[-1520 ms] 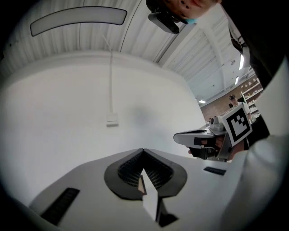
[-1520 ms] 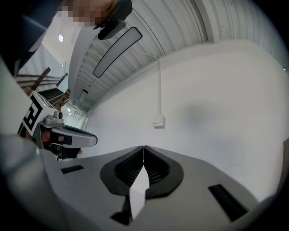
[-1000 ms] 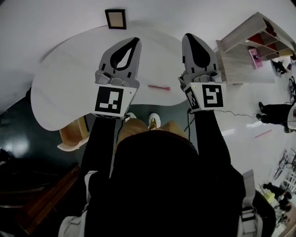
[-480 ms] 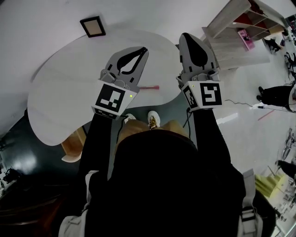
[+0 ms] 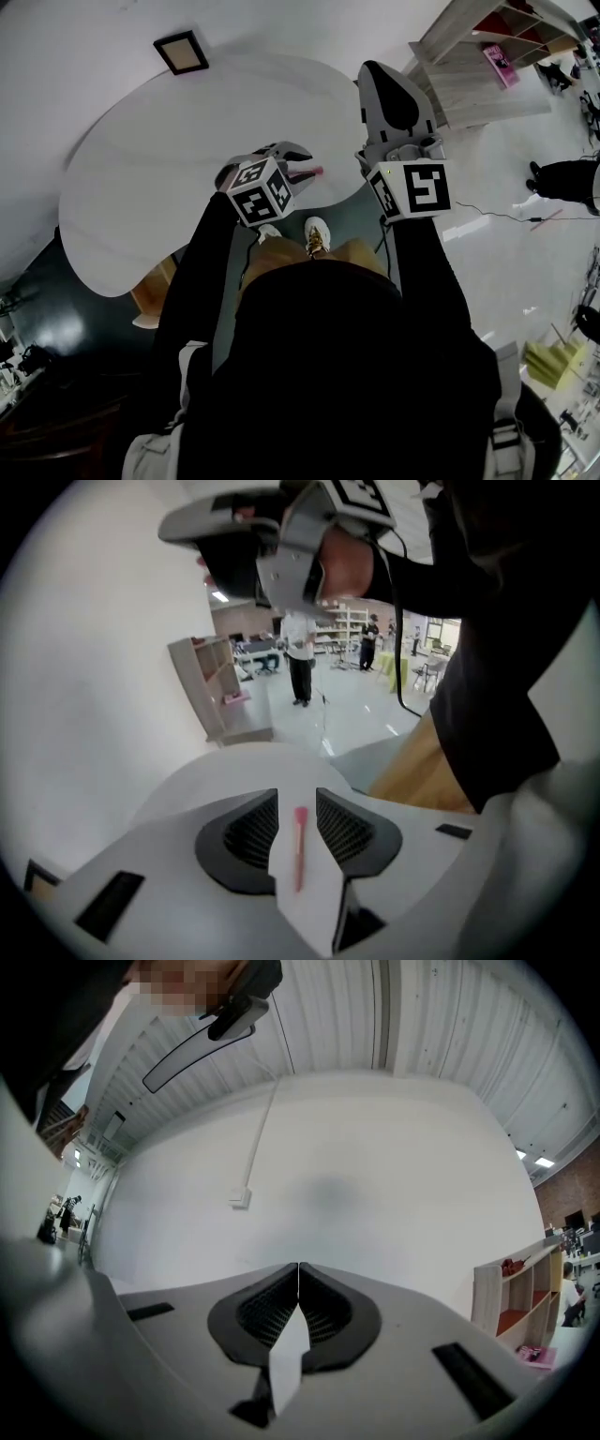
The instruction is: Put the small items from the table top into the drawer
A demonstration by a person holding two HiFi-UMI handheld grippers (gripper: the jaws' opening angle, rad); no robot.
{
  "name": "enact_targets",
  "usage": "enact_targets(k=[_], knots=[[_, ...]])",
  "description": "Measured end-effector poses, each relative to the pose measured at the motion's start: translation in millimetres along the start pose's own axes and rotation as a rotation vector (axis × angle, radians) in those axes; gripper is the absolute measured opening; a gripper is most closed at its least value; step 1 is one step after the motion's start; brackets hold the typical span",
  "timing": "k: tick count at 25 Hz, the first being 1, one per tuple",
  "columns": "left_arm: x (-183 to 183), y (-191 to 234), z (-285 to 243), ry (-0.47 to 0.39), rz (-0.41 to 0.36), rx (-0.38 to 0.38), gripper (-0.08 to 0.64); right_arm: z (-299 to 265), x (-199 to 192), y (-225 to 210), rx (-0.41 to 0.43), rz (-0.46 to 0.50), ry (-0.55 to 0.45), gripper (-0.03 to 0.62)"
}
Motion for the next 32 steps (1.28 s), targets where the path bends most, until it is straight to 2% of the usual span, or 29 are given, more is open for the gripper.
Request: enact_targets(k=[3,7,11,15,16,18,19,22,26,29,32], knots=[[-21.4,-14.9,-29.9,0.106,-0.04,-0.057,0.14,9.1,-1.4,6.4,-0.009,-0.001,0.008,0.028],[-28.2,-10.2,-67.5,0.179,-0.077,-0.096,0.138,10.9,-11.0,-8.1,-0.025,-0.004,0.028,0.028],[-32.1,-5.7,-89.2,0.233,-0.072,-0.142,0.138,17.9,-14.2,-15.3,-0.046,-0.006,0.038,0.028],[-35.6,-4.1,-105.5,0.337,-0.103,-0.195,0.141,23.3,-15.7,-19.7,-0.061,-0.004,0.047,0.028],[-35.1,-3.3,-107.1,0.363,-0.103,-0.209,0.136,24.2,-15.8,-20.0,-0.062,-0.002,0.05,0.028],[-31.9,-2.1,-108.2,0.414,-0.111,-0.231,0.055,25.5,-16.6,-20.0,-0.063,0.001,0.054,0.028],[-30.4,-2.1,-108.6,0.43,-0.118,-0.238,0.055,25.8,-17.2,-19.9,-0.063,0.001,0.056,0.028],[-30.0,-1.2,-108.5,0.43,-0.116,-0.248,0.055,25.0,-17.9,-20.2,-0.06,0.0,0.058,0.028],[-33.0,0.2,-106.7,0.404,-0.062,-0.222,0.055,24.3,-19.2,-22.5,-0.055,-0.005,0.054,0.028],[-27.1,5.7,-93.6,0.352,-0.009,-0.159,0.055,22.3,-18.8,-23.5,-0.047,-0.009,0.041,0.028],[-15.7,20.7,-64.9,0.227,0.092,-0.038,0.055,16.2,-14.3,-21.7,-0.035,-0.01,0.018,0.028]])
Point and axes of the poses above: the fingertips, and each gripper's own axes: z backward along the fingers, y to its left, x out of its top, the point moved 7 cm from there along z, backward along the fingers, and after that the axes turned 14 degrees about y, right-handed, at the moved point
